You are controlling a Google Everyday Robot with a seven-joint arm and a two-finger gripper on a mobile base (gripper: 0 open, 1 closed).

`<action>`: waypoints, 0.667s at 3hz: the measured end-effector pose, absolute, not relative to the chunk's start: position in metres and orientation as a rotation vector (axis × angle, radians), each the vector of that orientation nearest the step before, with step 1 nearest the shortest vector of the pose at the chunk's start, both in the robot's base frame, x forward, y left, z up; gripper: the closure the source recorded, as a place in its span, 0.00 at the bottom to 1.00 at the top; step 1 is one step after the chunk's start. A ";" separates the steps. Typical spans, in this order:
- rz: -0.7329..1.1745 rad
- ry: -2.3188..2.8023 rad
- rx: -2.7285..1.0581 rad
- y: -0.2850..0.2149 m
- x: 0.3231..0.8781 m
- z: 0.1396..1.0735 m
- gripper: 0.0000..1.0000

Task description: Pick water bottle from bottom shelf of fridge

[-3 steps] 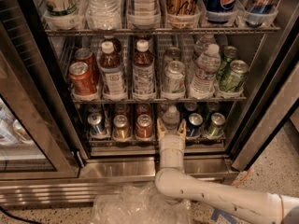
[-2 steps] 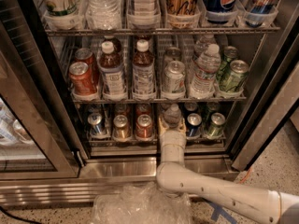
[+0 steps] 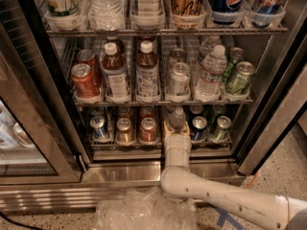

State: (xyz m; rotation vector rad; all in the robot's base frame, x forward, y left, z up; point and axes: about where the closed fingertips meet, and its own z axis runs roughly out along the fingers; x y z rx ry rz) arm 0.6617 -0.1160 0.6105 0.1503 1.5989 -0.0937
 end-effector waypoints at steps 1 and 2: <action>-0.097 1.574 0.173 -0.117 0.659 0.618 1.00; -0.117 1.489 0.226 -0.122 0.650 0.642 1.00</action>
Offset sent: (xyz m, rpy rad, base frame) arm -0.0278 -0.0179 0.0623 0.0345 -0.2236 -0.1567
